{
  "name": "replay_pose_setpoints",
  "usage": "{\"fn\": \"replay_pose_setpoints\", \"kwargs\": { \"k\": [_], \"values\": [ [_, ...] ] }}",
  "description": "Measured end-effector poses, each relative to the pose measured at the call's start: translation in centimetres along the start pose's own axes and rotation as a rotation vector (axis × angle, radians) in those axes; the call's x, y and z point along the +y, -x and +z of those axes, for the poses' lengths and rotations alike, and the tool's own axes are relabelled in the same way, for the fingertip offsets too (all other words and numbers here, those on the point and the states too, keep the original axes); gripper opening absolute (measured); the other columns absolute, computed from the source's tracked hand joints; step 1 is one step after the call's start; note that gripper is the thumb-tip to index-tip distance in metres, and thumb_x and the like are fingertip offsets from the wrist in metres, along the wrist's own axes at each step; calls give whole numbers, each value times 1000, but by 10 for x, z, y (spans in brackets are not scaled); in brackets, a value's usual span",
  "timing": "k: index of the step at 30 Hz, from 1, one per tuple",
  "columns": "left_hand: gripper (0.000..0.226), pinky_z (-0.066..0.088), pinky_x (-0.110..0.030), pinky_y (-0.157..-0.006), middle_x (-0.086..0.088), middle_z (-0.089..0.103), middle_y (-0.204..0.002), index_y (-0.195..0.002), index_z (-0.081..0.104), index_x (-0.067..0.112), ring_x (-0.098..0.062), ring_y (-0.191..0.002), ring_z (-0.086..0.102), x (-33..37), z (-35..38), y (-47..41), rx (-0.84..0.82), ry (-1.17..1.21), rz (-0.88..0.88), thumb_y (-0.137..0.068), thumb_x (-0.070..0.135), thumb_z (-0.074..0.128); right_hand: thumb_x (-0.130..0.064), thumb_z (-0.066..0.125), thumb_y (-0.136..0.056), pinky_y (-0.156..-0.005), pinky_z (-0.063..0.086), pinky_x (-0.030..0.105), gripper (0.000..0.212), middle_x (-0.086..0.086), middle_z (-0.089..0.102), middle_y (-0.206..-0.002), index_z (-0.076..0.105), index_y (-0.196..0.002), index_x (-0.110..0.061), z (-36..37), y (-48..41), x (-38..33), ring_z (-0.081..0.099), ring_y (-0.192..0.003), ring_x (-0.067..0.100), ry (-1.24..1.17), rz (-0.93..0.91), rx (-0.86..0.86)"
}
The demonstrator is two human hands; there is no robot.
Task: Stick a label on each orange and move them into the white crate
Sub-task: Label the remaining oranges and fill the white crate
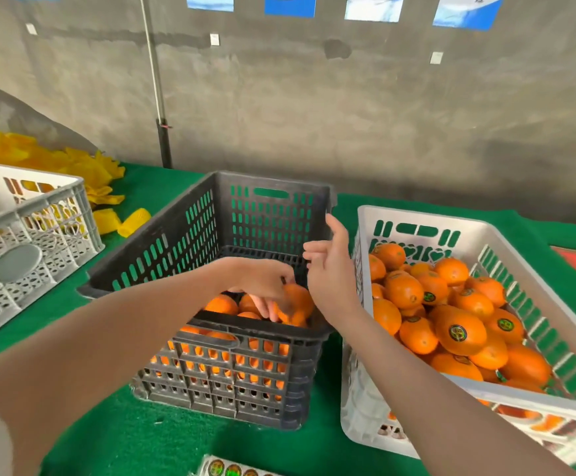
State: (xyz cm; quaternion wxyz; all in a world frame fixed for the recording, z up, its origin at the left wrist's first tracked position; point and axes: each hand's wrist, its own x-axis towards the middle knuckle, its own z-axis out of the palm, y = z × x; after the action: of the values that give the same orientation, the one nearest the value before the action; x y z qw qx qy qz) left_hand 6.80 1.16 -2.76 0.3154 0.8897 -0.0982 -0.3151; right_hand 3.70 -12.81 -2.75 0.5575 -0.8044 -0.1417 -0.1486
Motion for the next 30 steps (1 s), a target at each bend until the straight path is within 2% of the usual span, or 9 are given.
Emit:
{"fn": "replay_pose_setpoints", "kwargs": {
  "k": [2,5,9,13,19,22,26,28,30],
  "values": [
    [47,58,-36,-79,-14,68,-104,-122,48,10,-29,-93,70,-10,-20,31,82,318,152,-81,-4,66,5,43,-94,-92,49,21,62,4,58,-108,21,-146,-20,-11,4,0,58,-101,14,-127,35,41],
    [55,55,-38,-86,-13,64,-117,-123,50,14,-33,-106,65,-19,-25,68,116,585,333,-78,-11,67,6,56,-87,-79,50,13,78,5,59,-117,17,-146,-27,-26,14,-5,60,-105,12,-234,40,-51],
    [60,54,-41,-87,-11,64,-121,-120,55,20,-34,-112,62,0,-3,91,144,753,486,-69,-6,74,-9,75,-78,-84,55,27,93,-3,59,-120,15,-136,-49,-44,33,-25,60,-108,8,-302,-119,-203],
    [59,54,-38,-84,-13,63,-120,-123,52,13,-29,-108,63,31,29,104,137,962,587,-70,-7,68,-18,78,-75,-90,52,34,94,-5,59,-121,15,-136,-50,-67,53,-42,58,-113,9,-340,-194,-194],
    [71,56,-42,-85,-11,64,-117,-129,43,12,-32,-106,63,73,88,101,279,972,591,-66,-8,70,-13,83,-69,-92,47,21,102,-2,59,-120,16,-140,-43,-107,75,-42,54,-115,4,-248,-217,-132],
    [73,53,-45,-92,-17,61,-123,-128,46,14,-37,-110,61,90,101,98,181,1064,586,-62,-7,69,-8,76,-70,-97,46,26,100,-1,57,-121,15,-136,-52,-127,80,-38,53,-116,6,-181,-247,-159],
    [64,52,-45,-93,-21,59,-129,-134,50,11,-35,-113,61,108,112,94,1,1254,501,-79,35,72,-6,68,-70,-98,44,28,99,-16,51,-120,13,-137,-55,-144,88,-30,51,-117,7,-78,-381,-41],
    [79,55,-42,-88,-22,63,-123,-129,53,2,-32,-111,63,117,121,89,-59,1235,353,-80,63,49,-1,69,-74,-100,39,21,101,-20,47,-122,14,-139,-55,-149,92,-23,47,-119,4,29,-469,20],
    [86,57,-40,-82,-18,67,-116,-121,61,2,-27,-105,67,125,128,85,-77,1170,285,-74,71,40,1,69,-77,-102,34,15,96,-19,45,-122,18,-139,-51,-154,99,-13,42,-120,0,124,-544,30]
  ]
}}
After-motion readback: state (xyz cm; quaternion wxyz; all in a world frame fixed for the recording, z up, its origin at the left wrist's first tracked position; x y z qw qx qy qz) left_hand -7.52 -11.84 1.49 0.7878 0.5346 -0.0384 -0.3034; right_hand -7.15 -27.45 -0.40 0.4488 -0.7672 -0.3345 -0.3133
